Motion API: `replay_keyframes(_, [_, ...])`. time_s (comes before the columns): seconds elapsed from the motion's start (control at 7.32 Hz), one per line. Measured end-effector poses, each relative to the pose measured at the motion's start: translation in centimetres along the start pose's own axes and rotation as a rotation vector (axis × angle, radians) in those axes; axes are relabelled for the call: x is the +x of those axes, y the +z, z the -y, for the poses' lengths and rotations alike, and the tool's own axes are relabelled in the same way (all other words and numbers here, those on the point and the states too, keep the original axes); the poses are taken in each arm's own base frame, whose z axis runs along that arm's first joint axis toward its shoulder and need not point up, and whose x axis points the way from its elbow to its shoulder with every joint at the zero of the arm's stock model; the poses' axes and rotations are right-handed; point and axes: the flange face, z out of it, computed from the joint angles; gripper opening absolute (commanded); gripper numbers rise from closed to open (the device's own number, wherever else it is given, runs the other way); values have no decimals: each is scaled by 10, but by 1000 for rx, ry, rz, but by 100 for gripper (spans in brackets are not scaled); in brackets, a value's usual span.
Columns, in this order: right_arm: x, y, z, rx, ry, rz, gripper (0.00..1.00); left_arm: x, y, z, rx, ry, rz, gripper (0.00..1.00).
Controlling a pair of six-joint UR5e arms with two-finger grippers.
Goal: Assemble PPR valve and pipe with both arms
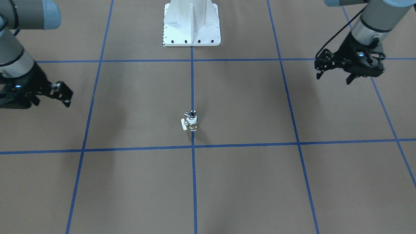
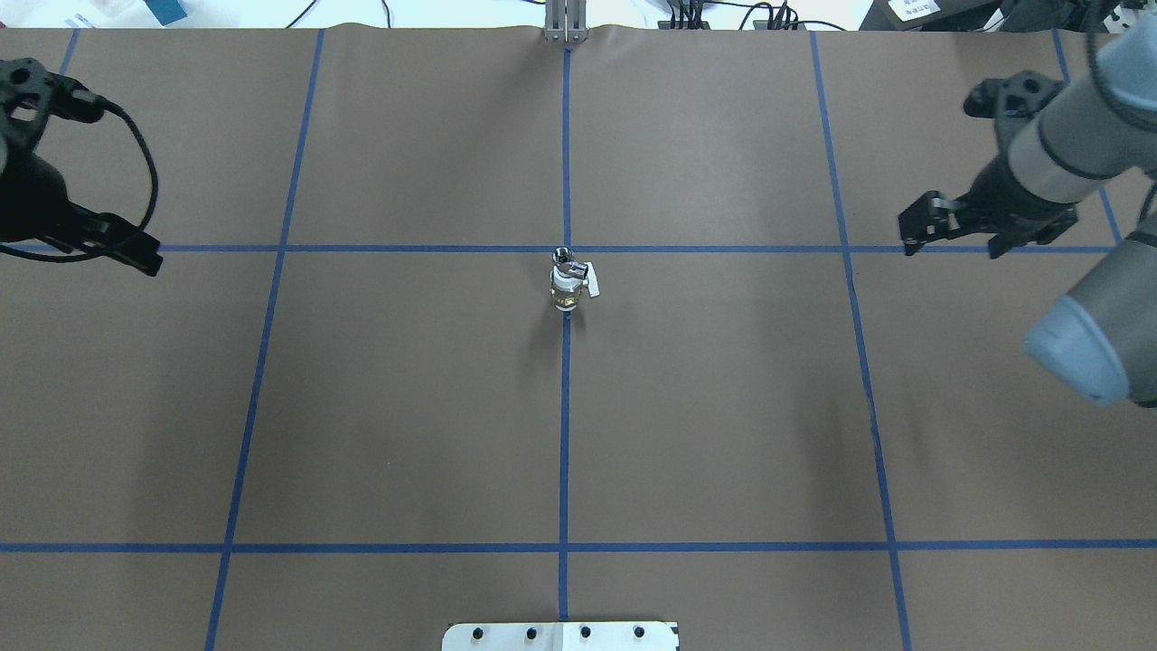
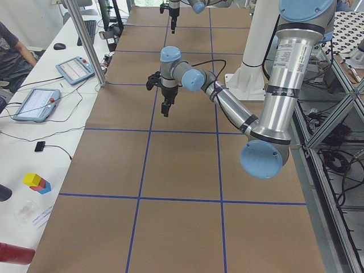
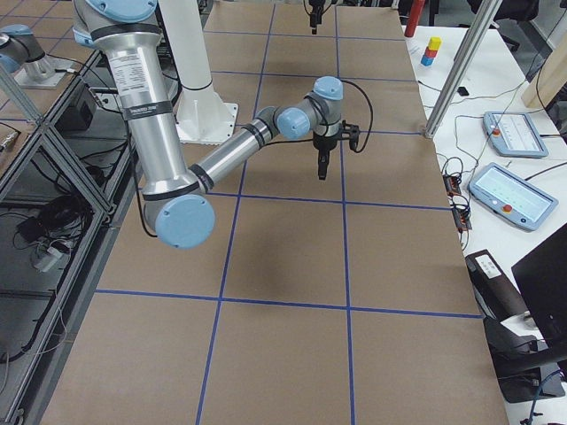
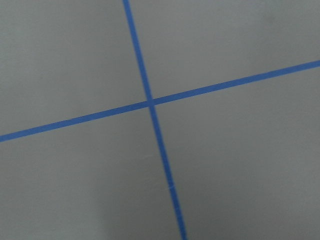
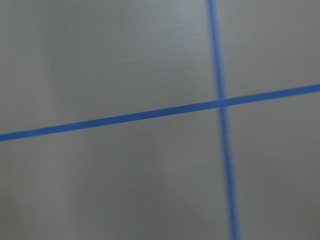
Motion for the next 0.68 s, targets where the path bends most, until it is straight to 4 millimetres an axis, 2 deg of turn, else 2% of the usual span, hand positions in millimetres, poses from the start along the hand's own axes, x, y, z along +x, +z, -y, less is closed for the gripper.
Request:
replay_keyframes(0.14, [75,-5,-4,-4,-31,-15,100,-40,-8,-9,-8,32,-5,100])
replay_keyframes(0.27, [141,-16,-13,-9,-12,-5,100,-74,-13,-19,-13,43,-5,100])
replay_keyframes(0.41, [194,-22,-21,-14,5,14,100,-103,-14,-28,-22,40,-4,100])
replay_keyframes(0.55, [232,-21,-25,-25,13,30,100,-126,-10,-37,-39,37,-18,100])
replay_keyframes(0.68, [253,-17,-27,-36,16,40,100,-144,-7,-46,-54,22,-38,100])
